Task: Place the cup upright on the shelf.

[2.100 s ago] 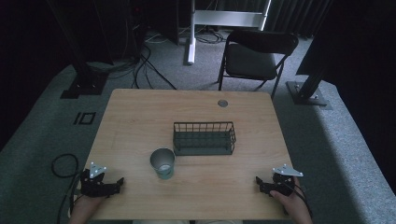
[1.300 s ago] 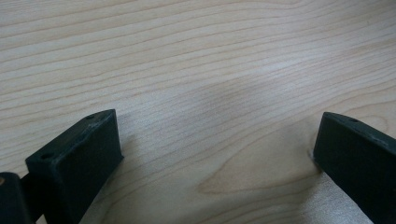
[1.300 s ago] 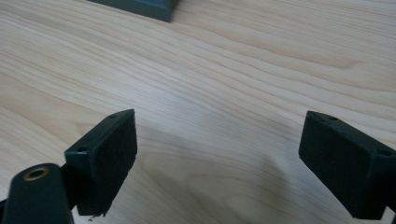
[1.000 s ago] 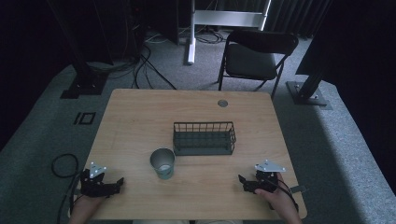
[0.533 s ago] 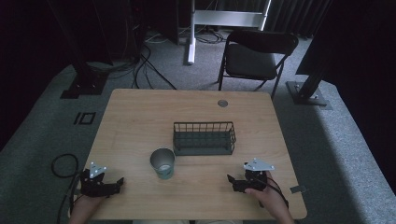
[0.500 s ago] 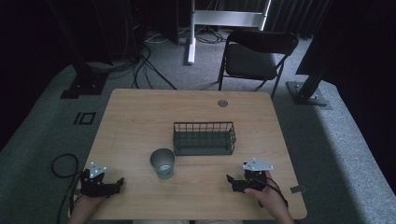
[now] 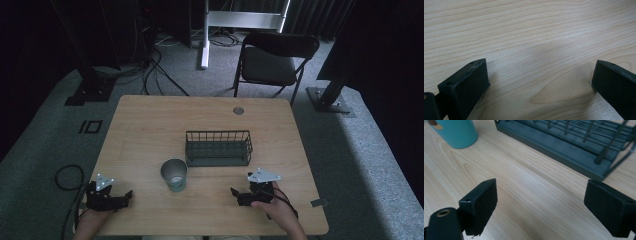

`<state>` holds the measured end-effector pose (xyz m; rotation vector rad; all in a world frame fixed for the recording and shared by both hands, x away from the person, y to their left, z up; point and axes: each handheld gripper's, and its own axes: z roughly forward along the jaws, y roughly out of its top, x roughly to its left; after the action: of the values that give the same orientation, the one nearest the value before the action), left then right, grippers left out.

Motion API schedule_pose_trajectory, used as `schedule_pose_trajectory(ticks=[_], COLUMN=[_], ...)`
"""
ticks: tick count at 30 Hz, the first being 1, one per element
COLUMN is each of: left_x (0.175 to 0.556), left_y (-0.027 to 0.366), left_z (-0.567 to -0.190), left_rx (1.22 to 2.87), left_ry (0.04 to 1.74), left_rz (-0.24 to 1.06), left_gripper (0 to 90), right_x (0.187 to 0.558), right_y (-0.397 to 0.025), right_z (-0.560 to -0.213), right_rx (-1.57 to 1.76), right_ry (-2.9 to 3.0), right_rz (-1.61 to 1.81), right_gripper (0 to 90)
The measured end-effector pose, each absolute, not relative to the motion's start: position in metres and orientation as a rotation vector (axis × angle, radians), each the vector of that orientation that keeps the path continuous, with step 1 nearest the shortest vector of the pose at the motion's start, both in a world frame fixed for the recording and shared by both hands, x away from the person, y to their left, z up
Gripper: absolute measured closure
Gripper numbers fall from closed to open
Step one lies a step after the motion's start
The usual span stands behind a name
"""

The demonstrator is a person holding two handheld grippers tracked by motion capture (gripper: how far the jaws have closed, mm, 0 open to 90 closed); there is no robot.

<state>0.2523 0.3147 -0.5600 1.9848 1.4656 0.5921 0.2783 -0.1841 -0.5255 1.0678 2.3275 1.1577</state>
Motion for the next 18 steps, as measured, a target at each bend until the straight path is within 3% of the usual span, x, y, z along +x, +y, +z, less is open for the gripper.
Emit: schedule_pose_trajectory(ticks=[18], left_x=[0.252], left_y=[0.315], left_z=[-0.560], left_rx=[1.984], left_ry=[1.466], left_rz=[0.592], left_gripper=[1.5], right_x=[0.280], right_y=[-0.136], right_z=[-0.523], right_rx=[0.928], right_ry=[2.397], right_rz=[1.247], right_gripper=[11.2])
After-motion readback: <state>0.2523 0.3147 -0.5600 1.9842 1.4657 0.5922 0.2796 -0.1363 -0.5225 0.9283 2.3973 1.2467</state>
